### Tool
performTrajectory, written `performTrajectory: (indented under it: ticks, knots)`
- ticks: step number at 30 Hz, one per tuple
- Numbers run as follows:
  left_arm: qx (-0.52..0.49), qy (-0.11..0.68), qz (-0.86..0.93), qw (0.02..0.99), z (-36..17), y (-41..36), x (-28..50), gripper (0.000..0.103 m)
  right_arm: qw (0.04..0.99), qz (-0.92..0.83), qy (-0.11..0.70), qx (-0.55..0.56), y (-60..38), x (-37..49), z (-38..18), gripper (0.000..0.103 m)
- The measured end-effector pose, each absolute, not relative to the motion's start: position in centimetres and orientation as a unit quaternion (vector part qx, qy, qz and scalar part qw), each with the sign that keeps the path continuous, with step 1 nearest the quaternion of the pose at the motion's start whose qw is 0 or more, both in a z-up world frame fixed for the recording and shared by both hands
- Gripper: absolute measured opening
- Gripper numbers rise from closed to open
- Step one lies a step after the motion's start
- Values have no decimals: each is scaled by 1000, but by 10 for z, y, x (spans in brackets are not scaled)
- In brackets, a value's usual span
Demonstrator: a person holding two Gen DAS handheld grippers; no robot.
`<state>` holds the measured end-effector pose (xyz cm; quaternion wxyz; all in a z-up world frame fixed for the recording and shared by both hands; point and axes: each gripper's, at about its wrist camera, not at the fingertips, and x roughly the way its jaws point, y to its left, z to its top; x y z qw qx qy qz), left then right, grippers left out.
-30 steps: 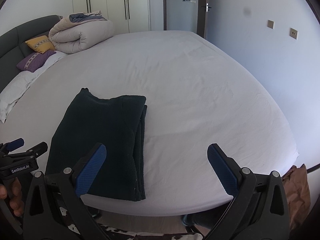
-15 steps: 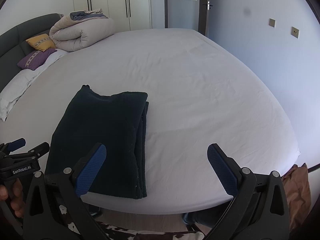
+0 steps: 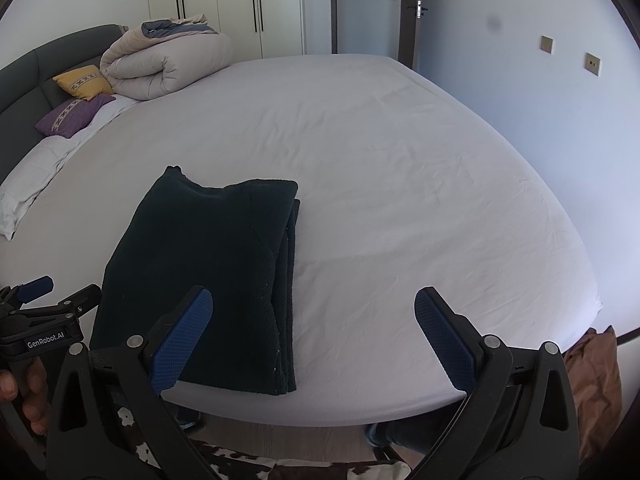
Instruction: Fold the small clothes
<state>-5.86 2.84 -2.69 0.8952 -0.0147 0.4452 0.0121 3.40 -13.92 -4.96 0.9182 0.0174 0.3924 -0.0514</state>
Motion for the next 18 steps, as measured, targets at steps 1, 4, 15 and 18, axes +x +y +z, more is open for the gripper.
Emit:
performTrajectory:
  ticks: [1, 4, 15, 18]
  knots:
    - [-14, 445, 12, 895, -27, 28, -59, 103, 918, -51, 393, 18, -139, 34, -50, 103]
    - [-14, 446, 11, 895, -28, 28, -59, 103, 918, -51, 393, 19, -139, 34, -51, 103]
    - [-13, 446, 11, 895, -29, 27, -60, 103, 918, -52, 394, 20, -137, 34, -53, 103]
    - [-14, 446, 11, 895, -29, 27, -60, 103, 918, -52, 394, 20, -137, 35, -54, 103]
